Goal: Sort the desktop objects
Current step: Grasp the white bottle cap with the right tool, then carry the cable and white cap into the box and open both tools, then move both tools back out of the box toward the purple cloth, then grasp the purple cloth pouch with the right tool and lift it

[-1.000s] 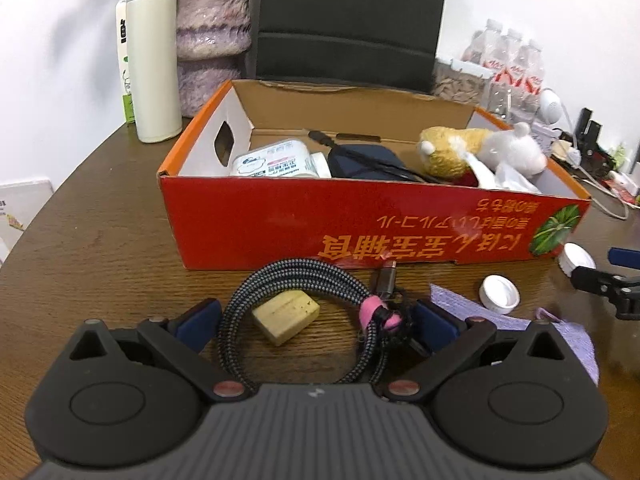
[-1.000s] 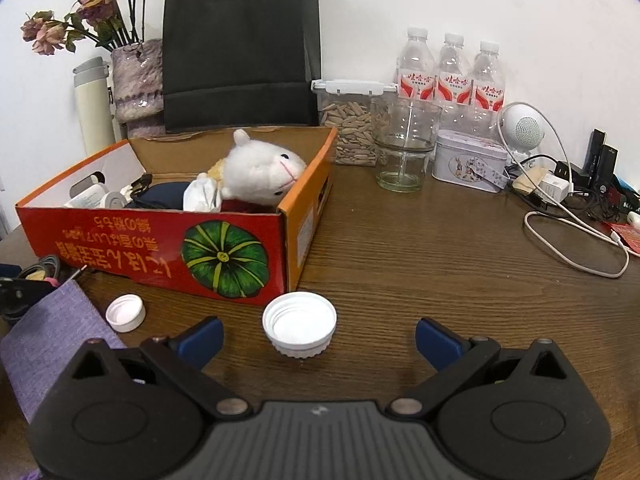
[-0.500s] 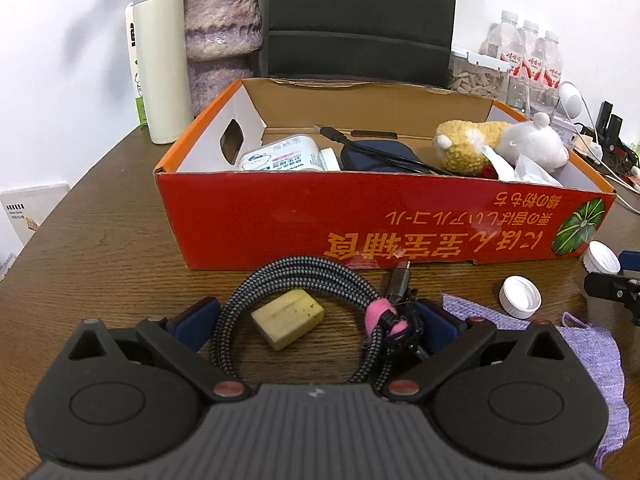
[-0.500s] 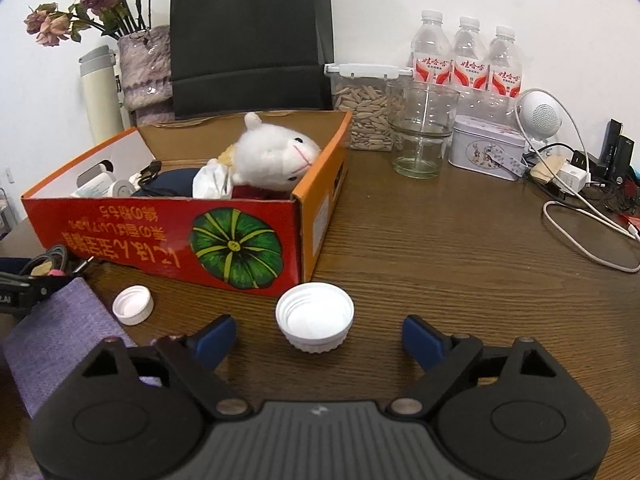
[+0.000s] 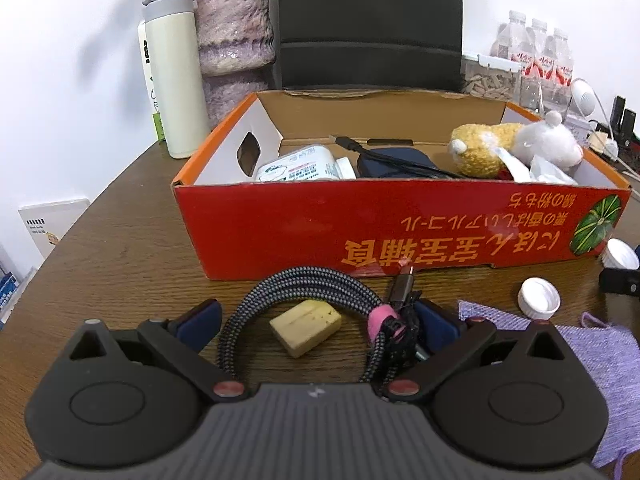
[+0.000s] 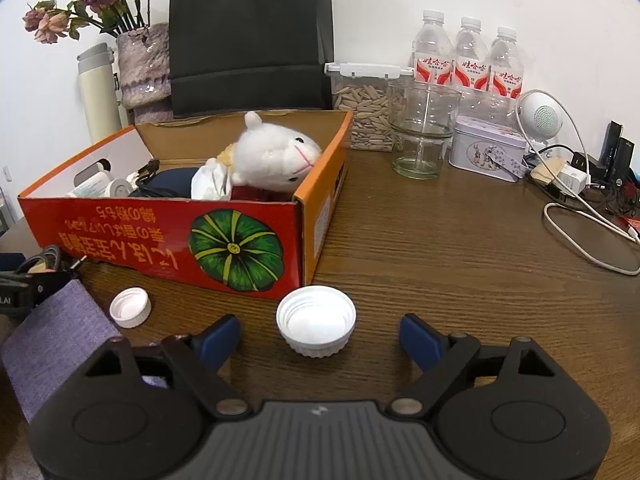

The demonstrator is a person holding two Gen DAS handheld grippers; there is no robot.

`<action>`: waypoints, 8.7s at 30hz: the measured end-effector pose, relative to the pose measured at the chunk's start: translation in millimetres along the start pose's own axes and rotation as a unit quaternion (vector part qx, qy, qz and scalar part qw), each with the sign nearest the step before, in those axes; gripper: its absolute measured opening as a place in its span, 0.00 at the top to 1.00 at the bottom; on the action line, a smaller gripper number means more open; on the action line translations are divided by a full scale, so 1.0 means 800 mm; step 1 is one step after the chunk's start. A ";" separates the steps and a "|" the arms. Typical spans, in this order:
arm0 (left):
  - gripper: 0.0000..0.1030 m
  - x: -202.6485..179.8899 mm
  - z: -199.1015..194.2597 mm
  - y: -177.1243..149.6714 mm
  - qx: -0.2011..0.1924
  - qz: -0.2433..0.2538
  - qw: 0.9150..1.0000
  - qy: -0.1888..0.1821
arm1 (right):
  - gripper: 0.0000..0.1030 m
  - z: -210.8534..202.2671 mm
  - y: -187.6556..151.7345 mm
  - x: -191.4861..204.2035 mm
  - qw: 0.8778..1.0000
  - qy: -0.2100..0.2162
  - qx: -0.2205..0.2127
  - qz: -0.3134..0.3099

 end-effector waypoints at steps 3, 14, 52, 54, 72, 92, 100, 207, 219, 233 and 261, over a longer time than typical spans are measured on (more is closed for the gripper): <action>0.00 0.003 0.001 -0.001 0.002 -0.010 1.000 -0.005 | 0.13 0.001 0.000 0.000 1.000 -0.005 0.001 0.002; 0.00 0.006 0.004 -0.002 0.008 -0.023 1.000 -0.013 | 0.00 0.005 -0.002 0.001 1.000 -0.006 0.011 0.001; 0.00 0.006 0.004 -0.002 0.008 -0.024 1.000 -0.013 | 0.00 0.005 -0.003 0.002 1.000 -0.005 0.011 0.002; 0.00 0.006 0.004 -0.002 0.008 -0.024 1.000 -0.013 | 0.00 0.005 -0.003 0.002 1.000 -0.005 0.011 0.002; 0.04 0.008 0.000 -0.001 0.001 -0.030 0.999 -0.017 | 0.62 -0.005 0.003 0.004 1.000 0.003 -0.017 0.000; 0.08 0.020 -0.044 0.011 -0.043 -0.056 0.997 -0.023 | 0.62 -0.041 0.018 0.017 0.997 0.018 -0.069 0.002; 0.07 0.029 -0.109 0.065 -0.132 -0.094 0.985 -0.060 | 0.62 -0.096 0.064 0.031 0.988 0.044 -0.147 0.004; 0.00 0.072 -0.088 0.000 -0.129 -0.071 0.989 0.015 | 0.02 -0.079 -0.005 0.130 0.990 0.098 -0.083 -0.062; 0.00 0.066 -0.081 -0.011 -0.106 -0.060 0.992 0.012 | 0.02 -0.054 -0.040 0.153 0.990 0.116 0.003 -0.077; 0.00 0.062 -0.078 -0.014 -0.096 -0.053 0.994 0.015 | 0.22 -0.058 -0.039 0.156 0.988 0.117 -0.004 -0.096; 0.00 0.045 -0.042 -0.015 -0.038 -0.038 0.999 0.004 | 0.89 -0.087 0.004 0.039 0.994 0.065 -0.090 0.023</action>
Point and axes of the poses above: each gripper's, at about its wrist camera, not at the fingertips, and z roughly the way its jaws point, x to its left, y to its top, the point moved 8 cm from there along z, roughly the way its jaws point, and after that the axes turned 2 degrees about -x, right-handed, at the moved point
